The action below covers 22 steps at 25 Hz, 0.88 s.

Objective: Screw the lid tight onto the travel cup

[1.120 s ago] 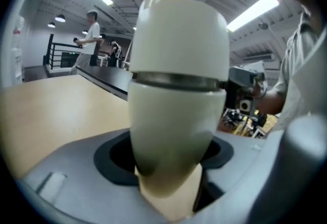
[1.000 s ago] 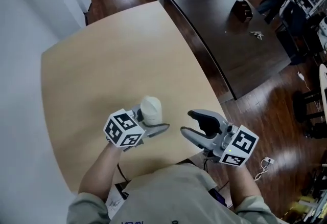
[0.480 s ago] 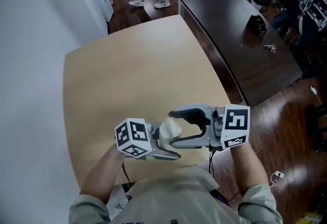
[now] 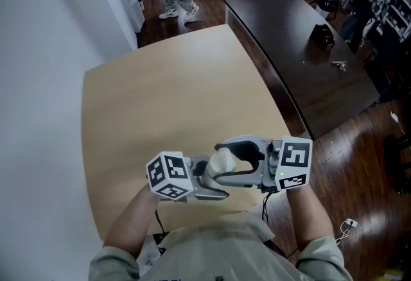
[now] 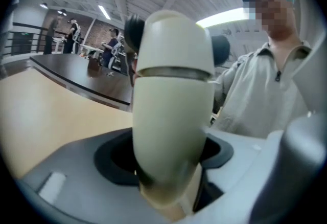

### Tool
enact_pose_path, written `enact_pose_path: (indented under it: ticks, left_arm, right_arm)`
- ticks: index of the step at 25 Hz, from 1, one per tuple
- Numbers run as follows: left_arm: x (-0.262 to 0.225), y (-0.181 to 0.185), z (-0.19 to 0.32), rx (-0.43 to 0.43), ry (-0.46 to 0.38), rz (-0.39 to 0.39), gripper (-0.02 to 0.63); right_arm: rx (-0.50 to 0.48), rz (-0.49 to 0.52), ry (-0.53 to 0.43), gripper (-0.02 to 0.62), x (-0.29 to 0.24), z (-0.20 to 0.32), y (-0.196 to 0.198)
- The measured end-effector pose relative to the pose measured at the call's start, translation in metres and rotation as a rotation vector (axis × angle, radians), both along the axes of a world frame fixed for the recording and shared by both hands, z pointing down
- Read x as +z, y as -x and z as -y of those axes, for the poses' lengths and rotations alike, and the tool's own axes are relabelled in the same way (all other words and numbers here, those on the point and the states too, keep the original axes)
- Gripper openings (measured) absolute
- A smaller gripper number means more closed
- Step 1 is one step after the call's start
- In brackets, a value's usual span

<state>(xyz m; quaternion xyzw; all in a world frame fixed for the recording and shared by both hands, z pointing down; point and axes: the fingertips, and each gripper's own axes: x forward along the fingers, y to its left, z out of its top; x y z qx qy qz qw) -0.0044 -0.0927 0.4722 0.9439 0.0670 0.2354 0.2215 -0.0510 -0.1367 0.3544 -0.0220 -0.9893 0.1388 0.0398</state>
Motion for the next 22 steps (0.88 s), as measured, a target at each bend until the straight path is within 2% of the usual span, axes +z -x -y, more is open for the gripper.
enact_pose_path:
  ticks: [1, 3, 5, 7, 9, 10, 12, 15, 17, 20, 22]
  left_arm:
    - [0.001, 0.002, 0.011, -0.068, -0.018, 0.005, 0.324]
    - [0.006, 0.007, 0.039, -0.256, -0.097, 0.040, 0.322]
    - [0.013, 0.012, 0.064, -0.470, -0.212, 0.111, 0.319]
    - [0.021, 0.014, 0.080, -0.641, -0.316, 0.205, 0.316]
    - [0.035, 0.017, 0.088, -0.748, -0.400, 0.294, 0.314]
    - [0.042, 0.019, 0.090, -0.771, -0.417, 0.319, 0.314]
    - [0.050, 0.017, 0.089, -0.758, -0.375, 0.297, 0.314]
    - [0.042, 0.010, 0.080, -0.665, -0.223, 0.147, 0.314]
    - [0.026, 0.006, 0.067, -0.557, -0.129, 0.025, 0.314]
    - [-0.004, 0.000, 0.036, -0.329, -0.003, -0.169, 0.314]
    - [-0.024, -0.001, 0.016, -0.185, 0.068, -0.271, 0.316]
  right_arm:
    - [0.067, 0.000, 0.014, 0.291, 0.002, 0.010, -0.003]
    - [0.240, 0.012, 0.072, 0.291, 0.010, 0.032, -0.010]
    - [0.433, 0.054, 0.174, 0.291, 0.021, 0.055, -0.019]
    - [0.612, 0.105, 0.288, 0.291, 0.032, 0.073, -0.028]
    - [0.760, 0.110, 0.371, 0.291, 0.045, 0.083, -0.034]
    - [0.808, 0.098, 0.394, 0.291, 0.052, 0.085, -0.034]
    - [0.829, 0.079, 0.402, 0.291, 0.059, 0.084, -0.032]
    - [0.741, 0.109, 0.362, 0.312, 0.045, 0.076, -0.035]
    - [0.634, 0.137, 0.295, 0.333, 0.024, 0.066, -0.038]
    - [0.410, 0.140, 0.171, 0.333, -0.005, 0.044, -0.038]
    - [0.259, 0.133, 0.109, 0.333, -0.018, 0.026, -0.034]
